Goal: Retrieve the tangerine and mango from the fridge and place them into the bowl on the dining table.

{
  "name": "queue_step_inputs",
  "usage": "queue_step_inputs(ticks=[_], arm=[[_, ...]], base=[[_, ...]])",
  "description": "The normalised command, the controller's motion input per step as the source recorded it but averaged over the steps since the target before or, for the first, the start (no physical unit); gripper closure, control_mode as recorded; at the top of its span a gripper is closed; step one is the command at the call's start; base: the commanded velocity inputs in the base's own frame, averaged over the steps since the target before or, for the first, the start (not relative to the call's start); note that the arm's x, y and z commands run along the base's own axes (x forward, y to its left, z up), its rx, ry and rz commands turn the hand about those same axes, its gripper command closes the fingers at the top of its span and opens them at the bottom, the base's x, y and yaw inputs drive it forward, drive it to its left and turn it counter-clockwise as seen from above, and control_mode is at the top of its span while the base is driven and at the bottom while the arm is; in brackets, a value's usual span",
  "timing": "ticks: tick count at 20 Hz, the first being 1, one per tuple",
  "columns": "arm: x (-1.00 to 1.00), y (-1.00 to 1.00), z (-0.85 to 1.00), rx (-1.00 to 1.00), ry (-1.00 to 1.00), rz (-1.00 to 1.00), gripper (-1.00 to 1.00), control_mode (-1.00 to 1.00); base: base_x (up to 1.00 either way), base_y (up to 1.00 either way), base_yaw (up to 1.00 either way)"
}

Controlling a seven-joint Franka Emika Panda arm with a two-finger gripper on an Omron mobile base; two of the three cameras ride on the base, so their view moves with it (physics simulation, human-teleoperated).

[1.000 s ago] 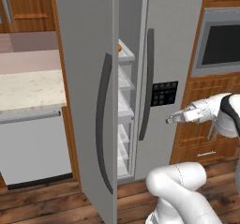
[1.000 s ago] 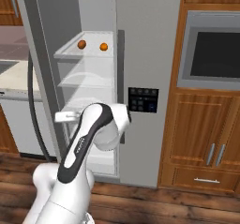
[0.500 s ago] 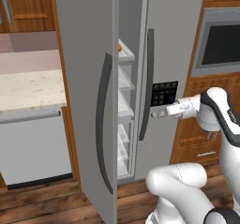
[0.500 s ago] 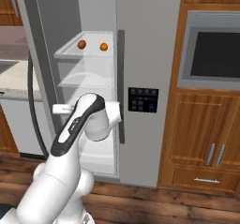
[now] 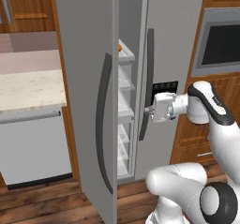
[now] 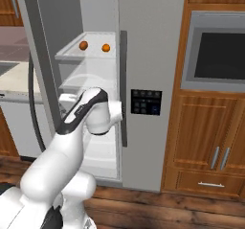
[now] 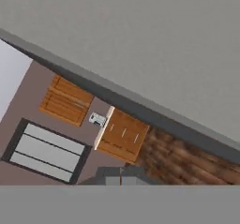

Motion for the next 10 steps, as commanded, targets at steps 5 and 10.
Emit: queue_step_inputs(ticks=[5, 10], arm=[[0.5, 0.35, -0.31, 0.0, 0.38, -0.06, 1.0, -1.0], [0.56, 0.26, -0.32, 0.0, 0.3, -0.06, 1.0, -1.0]], base=[[0.0, 0.0, 0.0], [0.0, 0.0, 0.0]])
